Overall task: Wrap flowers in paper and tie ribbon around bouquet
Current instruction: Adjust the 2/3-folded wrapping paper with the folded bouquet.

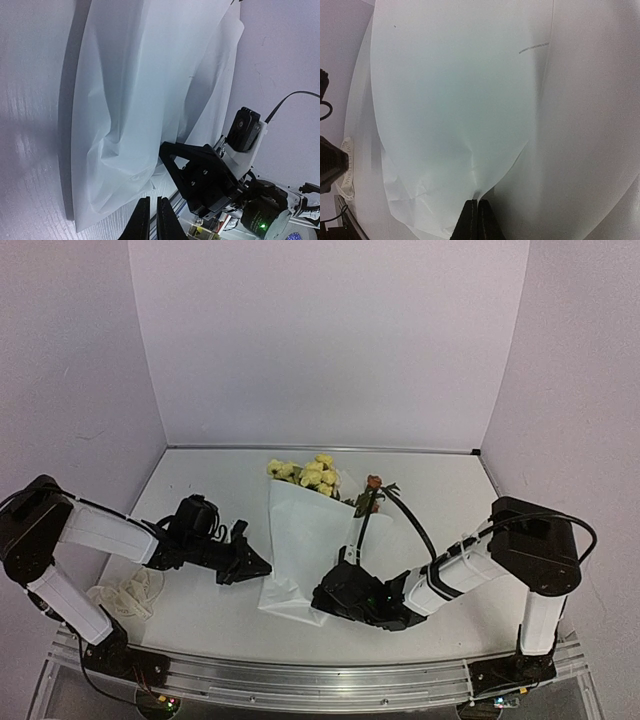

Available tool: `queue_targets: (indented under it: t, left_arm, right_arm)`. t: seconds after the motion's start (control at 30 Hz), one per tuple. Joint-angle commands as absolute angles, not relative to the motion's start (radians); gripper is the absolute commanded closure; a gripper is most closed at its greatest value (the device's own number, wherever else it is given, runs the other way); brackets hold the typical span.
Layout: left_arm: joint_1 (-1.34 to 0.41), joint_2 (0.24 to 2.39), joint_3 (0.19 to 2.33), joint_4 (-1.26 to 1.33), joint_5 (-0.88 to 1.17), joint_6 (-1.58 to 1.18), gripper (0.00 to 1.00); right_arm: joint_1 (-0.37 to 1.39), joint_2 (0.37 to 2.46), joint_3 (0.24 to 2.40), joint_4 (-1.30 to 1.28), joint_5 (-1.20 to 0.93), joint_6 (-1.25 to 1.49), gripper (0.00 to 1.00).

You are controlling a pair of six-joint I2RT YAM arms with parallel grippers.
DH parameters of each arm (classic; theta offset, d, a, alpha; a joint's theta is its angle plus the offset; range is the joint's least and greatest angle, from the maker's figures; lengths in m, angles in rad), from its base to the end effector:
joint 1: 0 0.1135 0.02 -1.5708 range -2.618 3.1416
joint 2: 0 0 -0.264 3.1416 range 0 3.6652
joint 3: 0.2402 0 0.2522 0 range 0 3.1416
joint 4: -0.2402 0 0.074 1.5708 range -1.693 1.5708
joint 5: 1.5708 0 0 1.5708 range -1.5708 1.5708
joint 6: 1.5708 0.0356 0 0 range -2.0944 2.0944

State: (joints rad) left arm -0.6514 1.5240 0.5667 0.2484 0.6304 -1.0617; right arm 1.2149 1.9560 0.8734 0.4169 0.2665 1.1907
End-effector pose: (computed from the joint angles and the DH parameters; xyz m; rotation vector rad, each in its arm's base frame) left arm 0.2066 -0.1839 0.1446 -0.1500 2.6601 -1.4781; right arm 0.1385 0.3457 0.1030 0.1277 2.4070 0.9752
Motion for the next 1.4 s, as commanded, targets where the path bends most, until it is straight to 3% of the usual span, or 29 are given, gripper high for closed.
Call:
queue_targets:
  t: [0.0,0.37,0.43,0.5,0.6,0.73,0.97,1.37]
  left_arm:
    - [-0.68,1.591,0.499,0.512,0.644,-1.202,0.93]
    - [-0.724,1.721,0.453,0.451,0.543,-1.217,1.0]
    - [-0.724,1.727,0.459,0.386,0.525,-1.19,1.0]
    - [-0.724,1.725,0.458,0.335,0.523,-1.167,1.0]
    - [-0.726,1.72,0.461,0.253,0.526,-1.113,1.0]
    - [-0.748,1.718,0.463,0.173,0.517,-1.059,1.0]
    - [-0.784,1.724,0.44,0.126,0.512,-1.027,1.0]
    - [-0.785,1.696,0.455,0.013,0.493,-0.99,1.0]
  right_arm:
    - [1.224,1.937,0.881,0.397,0.325,1.182,1.0]
    - [1.229,1.889,0.899,0.343,0.305,1.112,1.0]
    - [1.228,1.859,0.898,0.316,0.296,1.074,0.88]
    - [1.221,1.804,0.902,0.288,0.288,1.001,0.65]
    - [1.2,1.733,0.983,0.159,0.233,0.846,0.45]
    - [1.123,1.731,1.125,0.026,0.069,0.654,0.33]
    - [0.964,1.931,1.481,-0.161,-0.199,0.447,0.3]
    - [0.806,2.303,2.013,-0.36,-0.334,0.367,0.25]
